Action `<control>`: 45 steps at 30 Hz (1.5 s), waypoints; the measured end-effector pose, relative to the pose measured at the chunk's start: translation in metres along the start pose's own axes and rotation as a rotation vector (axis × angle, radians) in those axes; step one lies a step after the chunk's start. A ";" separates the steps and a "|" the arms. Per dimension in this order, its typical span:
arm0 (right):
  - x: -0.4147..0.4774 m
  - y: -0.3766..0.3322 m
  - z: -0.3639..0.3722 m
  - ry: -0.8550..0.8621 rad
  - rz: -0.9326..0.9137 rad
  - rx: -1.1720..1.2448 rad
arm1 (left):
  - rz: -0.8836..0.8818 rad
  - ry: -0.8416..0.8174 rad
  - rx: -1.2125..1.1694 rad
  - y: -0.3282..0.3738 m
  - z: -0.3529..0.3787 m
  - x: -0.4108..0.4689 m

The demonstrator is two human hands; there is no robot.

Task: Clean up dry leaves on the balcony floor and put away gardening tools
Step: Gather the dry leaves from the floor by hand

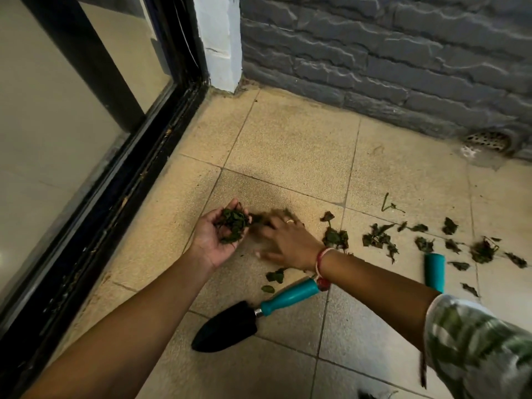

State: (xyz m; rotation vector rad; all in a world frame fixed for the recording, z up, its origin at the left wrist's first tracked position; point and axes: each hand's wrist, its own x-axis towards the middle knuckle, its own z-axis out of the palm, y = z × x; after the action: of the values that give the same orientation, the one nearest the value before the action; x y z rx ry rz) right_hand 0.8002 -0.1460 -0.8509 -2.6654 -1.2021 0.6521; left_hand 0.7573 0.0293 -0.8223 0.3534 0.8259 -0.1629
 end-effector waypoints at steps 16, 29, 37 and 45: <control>-0.030 0.040 0.023 0.340 0.695 0.320 | 0.035 0.017 -0.084 0.001 -0.003 0.006; 0.012 0.006 0.016 0.184 -0.256 -0.080 | 0.133 0.054 -0.143 0.018 -0.005 -0.001; -0.008 0.019 0.020 0.035 -0.513 -0.272 | 0.132 0.063 -0.144 0.014 -0.010 -0.002; 0.018 0.002 0.030 0.169 -0.461 -0.360 | 0.119 0.048 -0.089 0.021 -0.017 -0.006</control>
State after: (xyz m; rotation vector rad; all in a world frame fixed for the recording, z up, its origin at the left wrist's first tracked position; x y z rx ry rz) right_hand 0.7994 -0.1353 -0.8842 -2.4798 -1.9404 0.1448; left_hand 0.7469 0.0555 -0.8231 0.3228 0.8540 -0.0067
